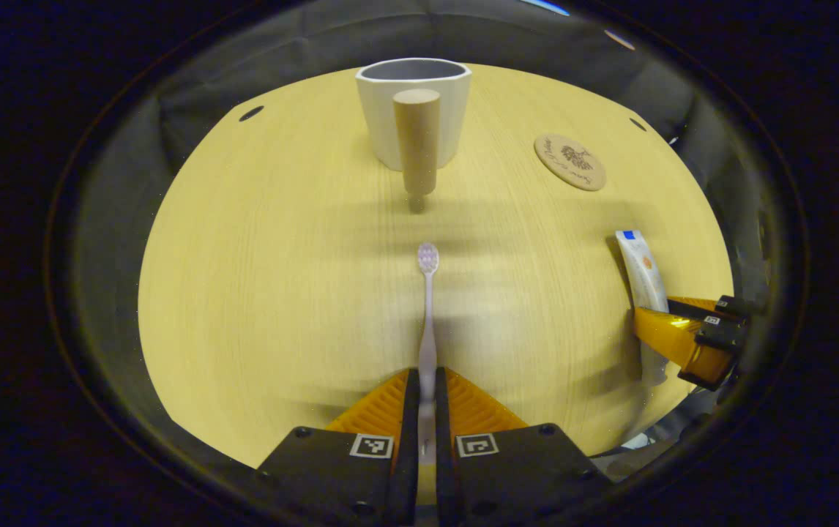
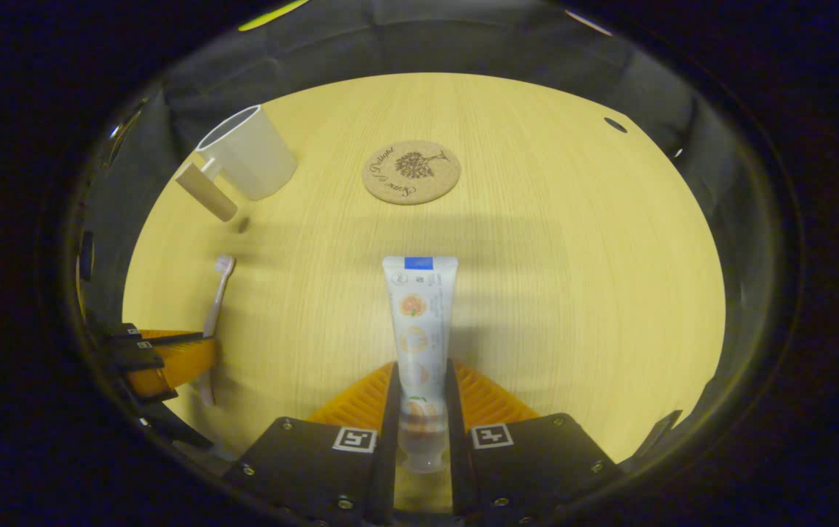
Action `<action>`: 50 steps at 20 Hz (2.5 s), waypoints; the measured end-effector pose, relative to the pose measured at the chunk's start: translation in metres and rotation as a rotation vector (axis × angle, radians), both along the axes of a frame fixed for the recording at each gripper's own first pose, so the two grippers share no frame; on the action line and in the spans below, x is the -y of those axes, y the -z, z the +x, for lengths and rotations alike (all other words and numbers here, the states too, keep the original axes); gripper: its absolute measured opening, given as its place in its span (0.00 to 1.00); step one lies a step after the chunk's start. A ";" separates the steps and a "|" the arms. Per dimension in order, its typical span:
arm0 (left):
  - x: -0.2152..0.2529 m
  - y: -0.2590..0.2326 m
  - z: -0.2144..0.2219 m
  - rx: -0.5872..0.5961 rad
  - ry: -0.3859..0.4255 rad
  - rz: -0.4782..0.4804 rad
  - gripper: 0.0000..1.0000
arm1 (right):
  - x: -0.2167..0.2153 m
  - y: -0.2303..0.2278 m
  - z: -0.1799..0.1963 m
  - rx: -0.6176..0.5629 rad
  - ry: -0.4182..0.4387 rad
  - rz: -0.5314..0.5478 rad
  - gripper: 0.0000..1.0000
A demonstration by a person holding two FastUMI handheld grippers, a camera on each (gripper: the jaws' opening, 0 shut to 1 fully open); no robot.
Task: Put the toothbrush and toothpaste on the desktop into the cup, then pick up the cup and place it on the coaster on the desktop.
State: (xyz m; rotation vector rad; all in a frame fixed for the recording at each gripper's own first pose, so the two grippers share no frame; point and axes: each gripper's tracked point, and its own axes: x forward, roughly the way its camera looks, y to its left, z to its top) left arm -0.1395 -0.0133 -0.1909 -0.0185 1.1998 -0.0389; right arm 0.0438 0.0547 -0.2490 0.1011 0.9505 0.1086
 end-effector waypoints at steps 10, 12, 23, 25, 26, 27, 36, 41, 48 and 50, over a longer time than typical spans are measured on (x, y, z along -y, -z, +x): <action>-0.001 -0.009 0.000 0.092 -0.023 -0.082 0.12 | -0.005 -0.009 -0.004 0.068 0.037 0.187 0.16; -0.001 -0.015 -0.002 0.114 -0.041 -0.112 0.12 | -0.003 -0.017 -0.007 0.089 0.040 0.198 0.16; -0.009 -0.108 0.009 0.400 -0.073 -0.160 0.11 | -0.011 -0.070 -0.004 0.225 0.011 0.247 0.16; -0.010 -0.125 0.021 0.477 -0.072 -0.154 0.11 | -0.014 -0.075 -0.003 0.244 -0.003 0.248 0.16; -0.011 -0.133 0.027 0.517 -0.075 -0.150 0.11 | -0.014 -0.077 -0.003 0.253 -0.007 0.250 0.16; -0.012 -0.142 0.036 0.559 -0.073 -0.150 0.11 | -0.015 -0.079 -0.003 0.261 -0.012 0.252 0.16; -0.026 -0.215 0.124 0.954 -0.033 -0.093 0.11 | -0.004 -0.088 -0.007 0.323 -0.017 0.230 0.16; -0.014 -0.240 0.157 1.093 -0.006 -0.130 0.11 | 0.001 -0.086 -0.016 0.336 -0.018 0.204 0.15; -0.010 -0.233 0.219 1.170 -0.028 -0.135 0.11 | 0.007 -0.085 -0.021 0.317 0.012 0.207 0.16; -0.009 -0.220 0.232 1.150 -0.024 -0.127 0.11 | 0.009 -0.084 -0.020 0.309 0.016 0.202 0.15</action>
